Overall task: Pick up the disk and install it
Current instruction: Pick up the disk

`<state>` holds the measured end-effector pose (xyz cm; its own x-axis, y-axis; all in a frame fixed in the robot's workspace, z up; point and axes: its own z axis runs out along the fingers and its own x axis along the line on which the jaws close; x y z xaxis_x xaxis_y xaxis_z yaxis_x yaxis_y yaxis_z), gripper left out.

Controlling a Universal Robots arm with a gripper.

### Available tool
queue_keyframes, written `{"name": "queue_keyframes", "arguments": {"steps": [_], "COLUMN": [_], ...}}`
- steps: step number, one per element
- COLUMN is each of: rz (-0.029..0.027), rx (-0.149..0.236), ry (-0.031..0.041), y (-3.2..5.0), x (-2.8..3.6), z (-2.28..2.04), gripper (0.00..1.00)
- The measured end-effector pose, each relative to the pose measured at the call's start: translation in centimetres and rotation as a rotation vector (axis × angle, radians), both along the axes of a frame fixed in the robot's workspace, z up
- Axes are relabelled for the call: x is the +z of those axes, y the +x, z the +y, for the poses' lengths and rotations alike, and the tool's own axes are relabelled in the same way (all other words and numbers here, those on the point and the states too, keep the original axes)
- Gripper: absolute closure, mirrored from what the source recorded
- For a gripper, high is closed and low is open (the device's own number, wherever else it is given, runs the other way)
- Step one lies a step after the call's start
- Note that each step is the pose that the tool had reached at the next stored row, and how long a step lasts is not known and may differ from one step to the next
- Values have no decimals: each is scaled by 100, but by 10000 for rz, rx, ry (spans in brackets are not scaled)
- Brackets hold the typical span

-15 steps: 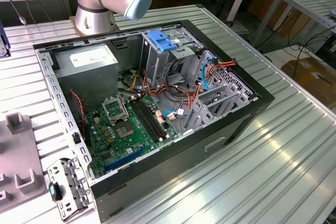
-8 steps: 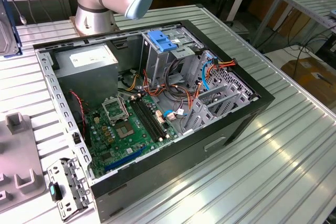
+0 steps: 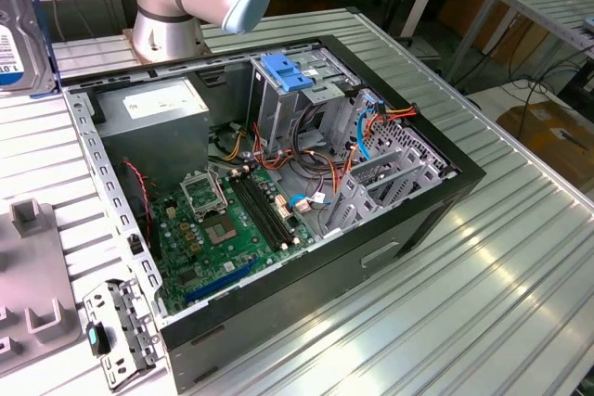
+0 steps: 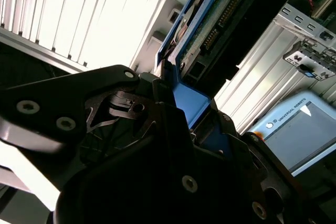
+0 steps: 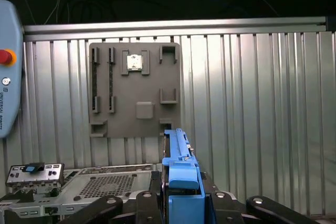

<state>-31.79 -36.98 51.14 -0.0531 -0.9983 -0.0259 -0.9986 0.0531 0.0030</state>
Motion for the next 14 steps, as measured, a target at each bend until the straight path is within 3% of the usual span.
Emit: {"name": "queue_keyframes", "arguments": {"steps": [14], "rz": [11], "rx": [0], "ry": [1], "y": [405], "x": [0], "z": [-12], "gripper": [63]}}
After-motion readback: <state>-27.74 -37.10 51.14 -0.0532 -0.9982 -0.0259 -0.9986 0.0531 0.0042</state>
